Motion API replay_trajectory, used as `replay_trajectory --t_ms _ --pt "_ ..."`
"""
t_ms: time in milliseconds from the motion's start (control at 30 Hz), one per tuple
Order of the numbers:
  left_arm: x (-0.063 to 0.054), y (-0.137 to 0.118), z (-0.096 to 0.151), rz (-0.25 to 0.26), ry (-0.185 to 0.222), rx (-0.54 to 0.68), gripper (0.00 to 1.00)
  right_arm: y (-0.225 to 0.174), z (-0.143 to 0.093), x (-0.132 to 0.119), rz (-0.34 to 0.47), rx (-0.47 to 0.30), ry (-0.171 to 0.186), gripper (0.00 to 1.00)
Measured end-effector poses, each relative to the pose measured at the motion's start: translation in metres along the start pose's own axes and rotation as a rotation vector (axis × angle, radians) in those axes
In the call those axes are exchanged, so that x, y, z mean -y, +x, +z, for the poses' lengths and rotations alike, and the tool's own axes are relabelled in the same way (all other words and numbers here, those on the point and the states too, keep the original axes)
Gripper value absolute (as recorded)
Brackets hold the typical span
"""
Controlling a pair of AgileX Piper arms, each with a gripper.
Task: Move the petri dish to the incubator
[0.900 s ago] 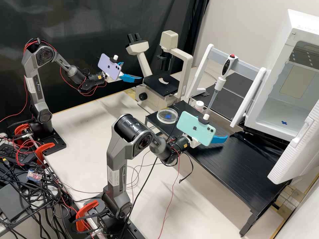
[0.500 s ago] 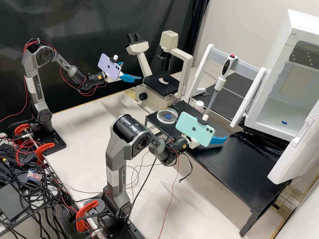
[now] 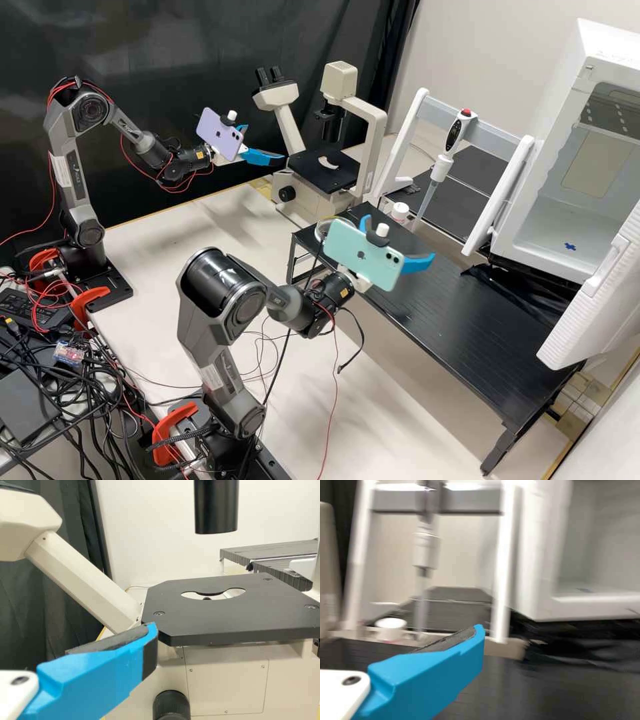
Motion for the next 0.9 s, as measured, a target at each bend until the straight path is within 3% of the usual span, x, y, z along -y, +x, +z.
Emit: replay_trajectory --t_ms 233,400,767,800,900 --pt "0.0 0.0 0.0 0.0 0.0 0.0 1.0 -0.008 -0.025 0.028 -0.1 -0.093 -0.042 1.0" --pt "0.0 0.0 0.0 0.0 0.0 0.0 1.0 -0.01 -0.032 0.046 -0.167 -0.119 -0.068 1.0" --pt "0.0 0.0 0.0 0.0 0.0 0.0 1.0 -0.006 -0.02 0.075 -0.284 -0.073 -0.088 1.0" --pt "0.0 0.0 0.0 0.0 0.0 0.0 1.0 -0.005 -0.017 0.075 -0.288 -0.065 -0.085 0.0" --pt "0.0 0.0 0.0 0.0 0.0 0.0 1.0 -0.004 -0.012 0.075 -0.286 -0.04 -0.057 0.0"
